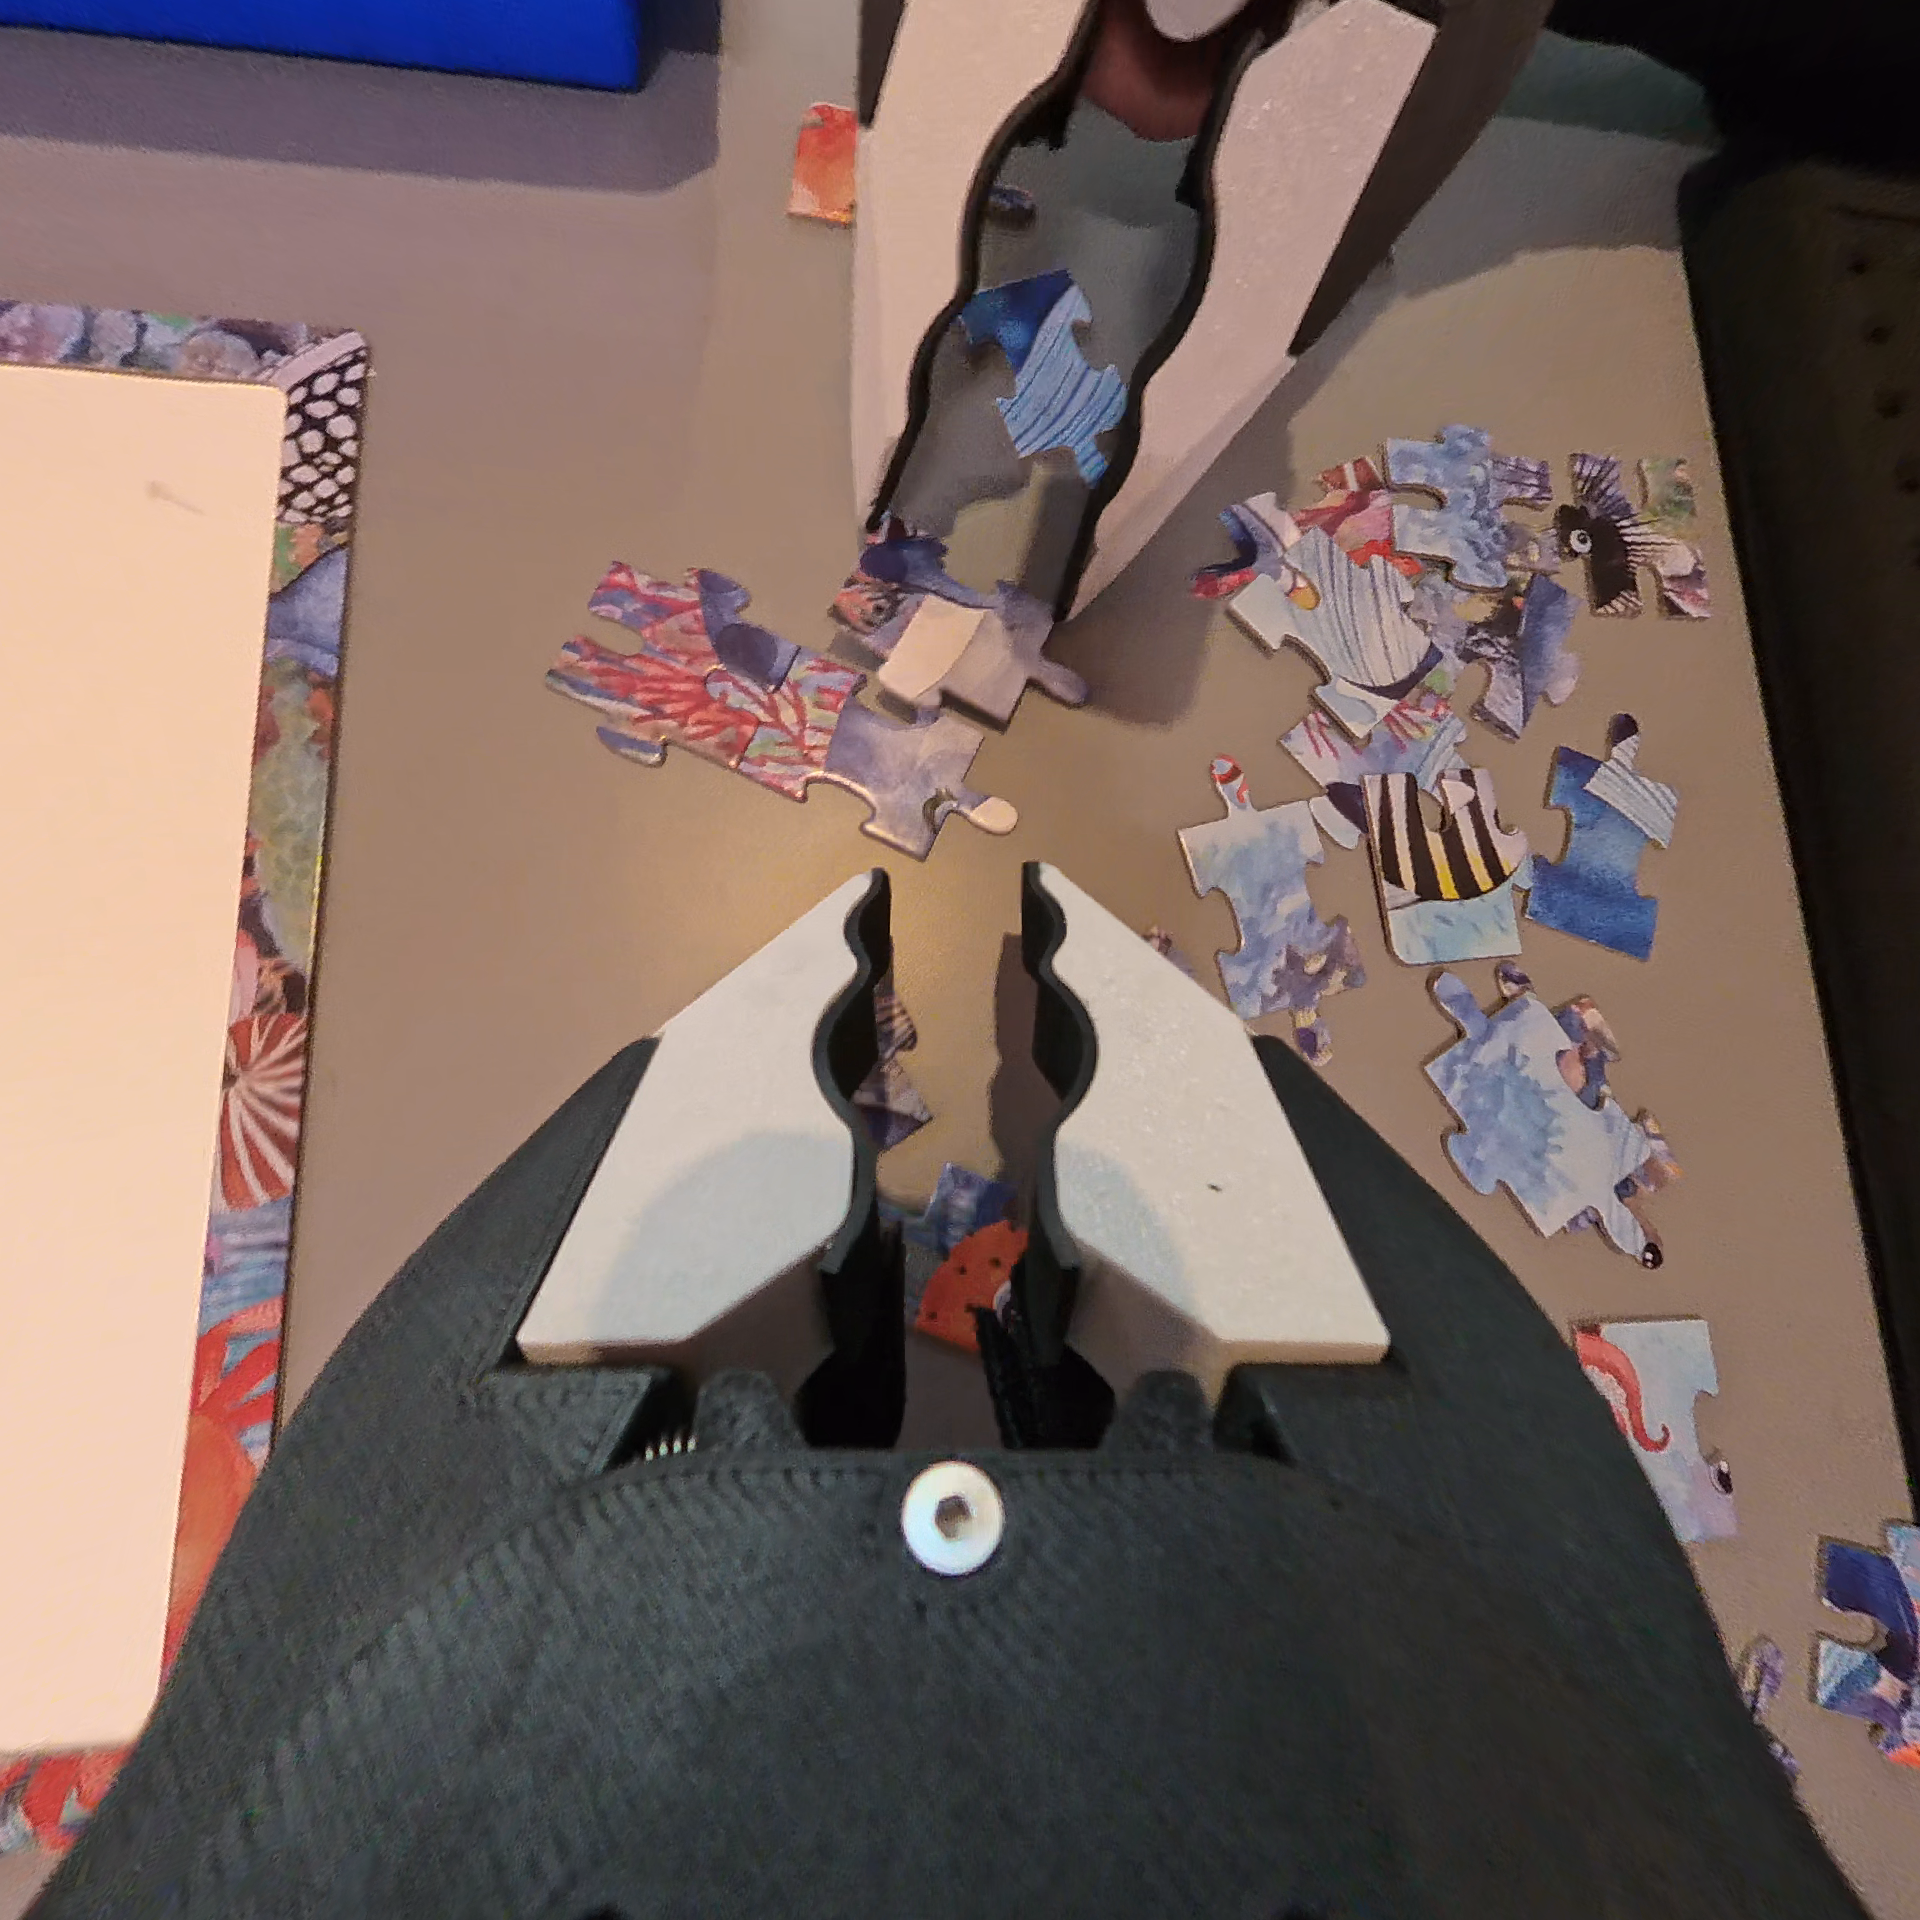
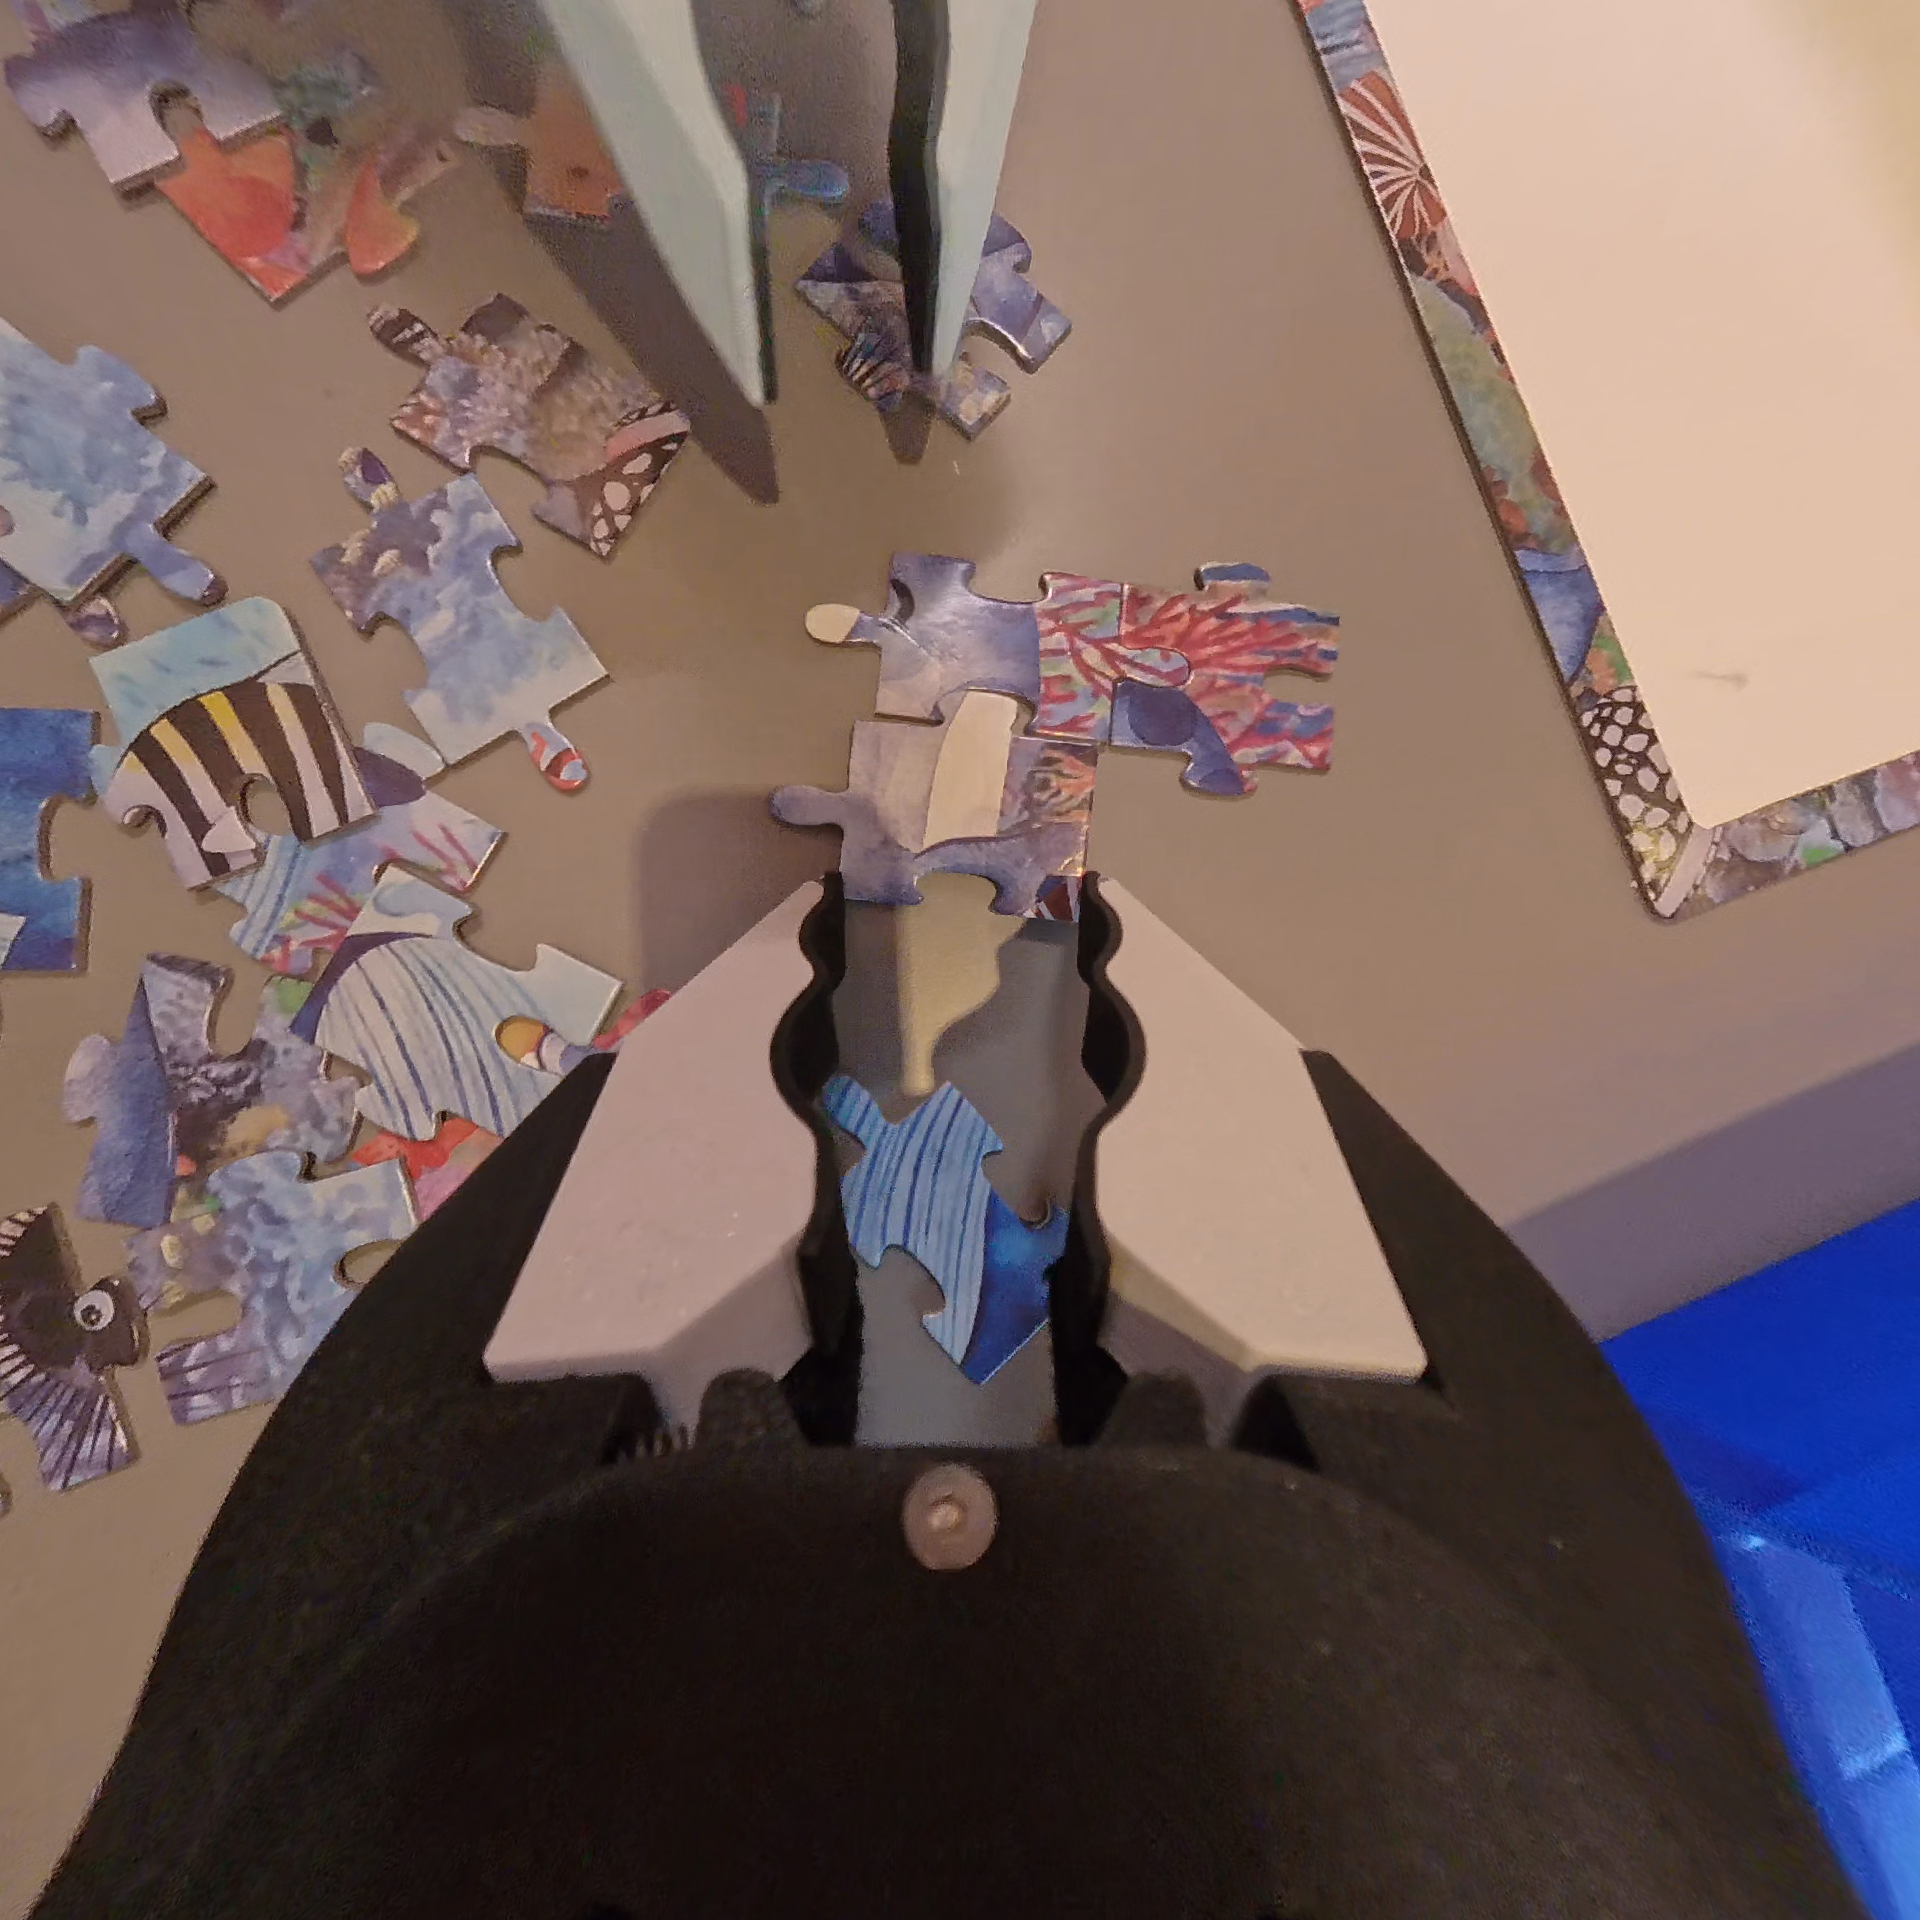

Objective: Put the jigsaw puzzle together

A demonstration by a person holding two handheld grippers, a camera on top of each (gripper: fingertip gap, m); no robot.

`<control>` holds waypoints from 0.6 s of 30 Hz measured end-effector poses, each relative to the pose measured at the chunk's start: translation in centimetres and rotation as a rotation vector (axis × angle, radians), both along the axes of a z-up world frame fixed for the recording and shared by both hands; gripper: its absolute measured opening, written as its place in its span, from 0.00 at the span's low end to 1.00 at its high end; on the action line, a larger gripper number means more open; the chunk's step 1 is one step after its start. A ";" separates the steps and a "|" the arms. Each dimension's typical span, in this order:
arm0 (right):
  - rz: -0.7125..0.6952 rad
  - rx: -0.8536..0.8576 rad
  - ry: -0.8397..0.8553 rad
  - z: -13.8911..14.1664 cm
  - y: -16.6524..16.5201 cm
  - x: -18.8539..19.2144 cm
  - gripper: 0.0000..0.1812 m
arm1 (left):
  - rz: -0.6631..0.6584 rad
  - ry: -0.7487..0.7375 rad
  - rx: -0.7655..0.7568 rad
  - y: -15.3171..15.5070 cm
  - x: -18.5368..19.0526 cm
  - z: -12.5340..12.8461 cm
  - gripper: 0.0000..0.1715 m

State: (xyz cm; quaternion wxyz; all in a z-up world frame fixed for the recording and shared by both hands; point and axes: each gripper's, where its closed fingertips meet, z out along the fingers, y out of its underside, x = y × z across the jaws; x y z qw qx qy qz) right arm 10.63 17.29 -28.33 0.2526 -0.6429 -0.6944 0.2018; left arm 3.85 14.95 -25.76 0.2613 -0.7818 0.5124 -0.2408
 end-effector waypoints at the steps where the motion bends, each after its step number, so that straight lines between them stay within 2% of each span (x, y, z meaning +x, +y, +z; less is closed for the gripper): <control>1: -0.001 -0.007 0.001 0.0 0.1 -0.1 0.24 | -0.012 0.001 0.004 -0.1 0.4 -0.1 0.15; 10: -0.002 -0.103 -0.017 -0.3 0.4 -0.6 0.24 | -0.160 0.059 0.090 -1.2 3.3 -0.7 0.20; 18: -0.001 -0.113 -0.038 -0.3 0.4 -0.2 0.24 | -0.193 0.128 0.106 -0.6 4.4 -2.2 0.25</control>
